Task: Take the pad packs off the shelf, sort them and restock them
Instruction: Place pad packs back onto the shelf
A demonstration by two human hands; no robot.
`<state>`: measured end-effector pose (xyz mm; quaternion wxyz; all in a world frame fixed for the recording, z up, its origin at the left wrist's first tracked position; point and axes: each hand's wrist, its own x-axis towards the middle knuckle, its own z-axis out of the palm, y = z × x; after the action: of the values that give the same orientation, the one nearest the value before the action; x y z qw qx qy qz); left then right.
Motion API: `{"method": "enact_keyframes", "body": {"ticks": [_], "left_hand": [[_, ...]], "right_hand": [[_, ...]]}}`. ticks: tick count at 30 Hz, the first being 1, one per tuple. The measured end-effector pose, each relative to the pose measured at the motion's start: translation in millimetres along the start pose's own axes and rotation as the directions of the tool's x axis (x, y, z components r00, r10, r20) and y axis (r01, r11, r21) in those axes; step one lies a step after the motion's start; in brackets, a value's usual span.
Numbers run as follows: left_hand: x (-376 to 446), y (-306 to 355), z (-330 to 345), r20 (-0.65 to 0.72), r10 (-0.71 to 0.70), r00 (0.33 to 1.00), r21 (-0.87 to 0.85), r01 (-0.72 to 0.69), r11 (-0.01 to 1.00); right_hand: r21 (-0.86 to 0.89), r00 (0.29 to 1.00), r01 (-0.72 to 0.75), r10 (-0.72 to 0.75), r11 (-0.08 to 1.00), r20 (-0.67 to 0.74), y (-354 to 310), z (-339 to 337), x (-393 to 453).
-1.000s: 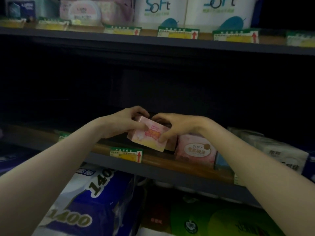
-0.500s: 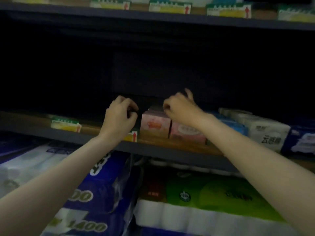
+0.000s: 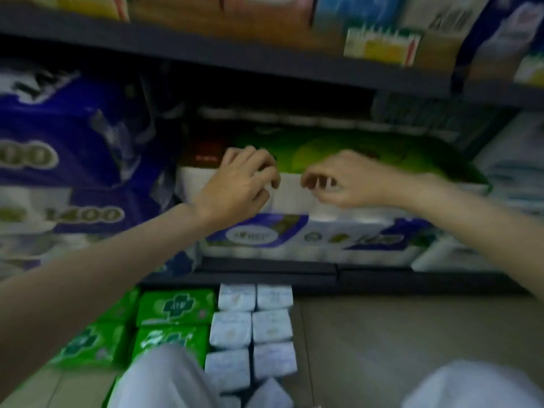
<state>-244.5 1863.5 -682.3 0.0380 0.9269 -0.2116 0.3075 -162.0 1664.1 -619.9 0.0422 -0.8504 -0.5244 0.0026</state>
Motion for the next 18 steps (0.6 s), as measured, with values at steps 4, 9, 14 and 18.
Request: {"method": "enact_keyframes", "body": {"ticks": [4, 9, 14, 18], "left_hand": [[-37.8, 34.0, 62.6, 0.26, -0.007, 0.966, -0.034, 0.017, 0.999], [-94.1, 104.0, 129.3, 0.695, -0.099, 0.713, -0.01, 0.147, 0.989], [-143.1, 158.5, 169.1, 0.927, -0.049, 0.371, 0.021, 0.081, 0.997], [-159.2, 180.6, 181.1, 0.953, -0.026, 0.301, 0.014, 0.042, 0.999]], "right_hand": [[0.028, 0.939, -0.053, 0.04, 0.998, 0.342, 17.5, 95.4, -38.8], [0.062, 0.75, 0.07, -0.093, 0.996, 0.655, 20.7, 200.5, -83.9], [0.178, 0.652, 0.214, -0.276, 0.96, 0.706, 8.5, 277.0, -118.5], [0.157, 0.569, 0.328, -0.328, 0.931, 0.754, -9.8, 329.7, -152.4]]}}
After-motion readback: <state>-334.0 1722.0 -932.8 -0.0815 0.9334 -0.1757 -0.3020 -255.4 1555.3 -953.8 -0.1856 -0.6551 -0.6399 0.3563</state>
